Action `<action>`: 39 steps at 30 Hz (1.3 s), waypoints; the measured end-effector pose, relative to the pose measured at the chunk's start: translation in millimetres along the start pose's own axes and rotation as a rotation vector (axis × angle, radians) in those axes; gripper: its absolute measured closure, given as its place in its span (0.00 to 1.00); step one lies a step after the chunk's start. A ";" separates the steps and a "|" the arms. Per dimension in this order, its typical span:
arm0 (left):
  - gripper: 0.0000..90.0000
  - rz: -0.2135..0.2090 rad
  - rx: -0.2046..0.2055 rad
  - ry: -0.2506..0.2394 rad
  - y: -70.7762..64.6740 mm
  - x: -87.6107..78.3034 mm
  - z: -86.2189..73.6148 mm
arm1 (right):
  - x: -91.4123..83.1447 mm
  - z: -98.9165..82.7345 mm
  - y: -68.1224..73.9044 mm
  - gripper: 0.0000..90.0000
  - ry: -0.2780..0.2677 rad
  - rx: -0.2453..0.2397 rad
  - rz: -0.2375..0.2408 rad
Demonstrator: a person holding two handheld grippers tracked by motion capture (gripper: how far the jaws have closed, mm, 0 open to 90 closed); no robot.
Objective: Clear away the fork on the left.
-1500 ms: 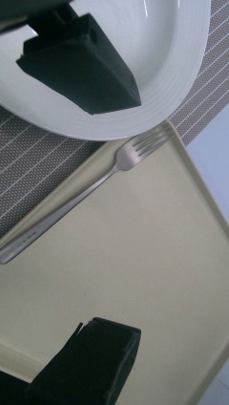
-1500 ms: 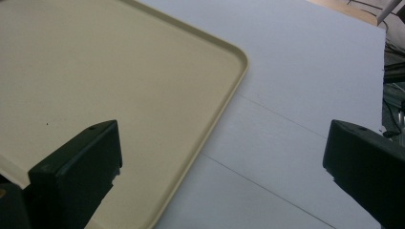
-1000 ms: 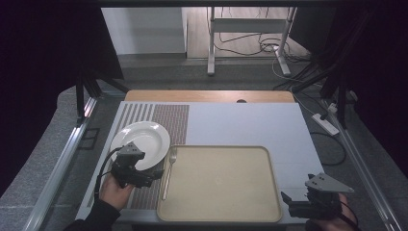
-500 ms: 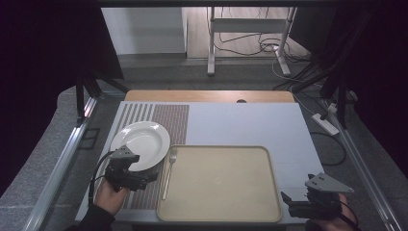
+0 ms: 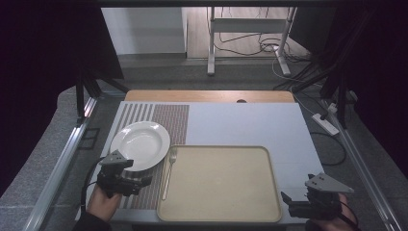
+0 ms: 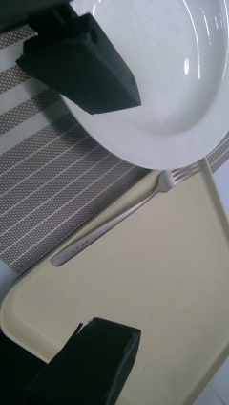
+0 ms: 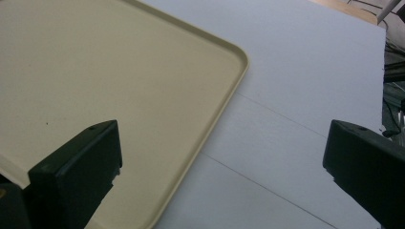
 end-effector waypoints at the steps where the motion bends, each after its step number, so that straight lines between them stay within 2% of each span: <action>1: 0.00 0.001 -0.002 -0.002 0.3 -1.4 -1.0 | 0.1 0.0 0.0 0.00 0.000 0.000 0.000; 16: 0.00 0.006 -0.041 0.001 2.9 -16.7 -16.3 | 0.0 -0.1 0.1 0.00 0.002 0.000 -0.002; 27: 0.00 0.023 -0.046 0.009 2.0 -25.0 -24.9 | 0.1 -0.2 0.2 0.00 0.004 0.003 -0.003; 39: 0.00 0.050 -0.043 -0.026 -0.9 -38.2 -29.3 | 0.1 -0.4 -0.2 0.00 0.005 0.005 -0.003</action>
Point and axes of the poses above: each handheld gripper's, and its own axes: x roughly forward along the jaws, z roughly out of its top, y roughly to its left, the point moved 2 cm from there along x, roughly forward along the jaws, and after that the axes turned 6 degrees about -y, right-handed, at the moved point
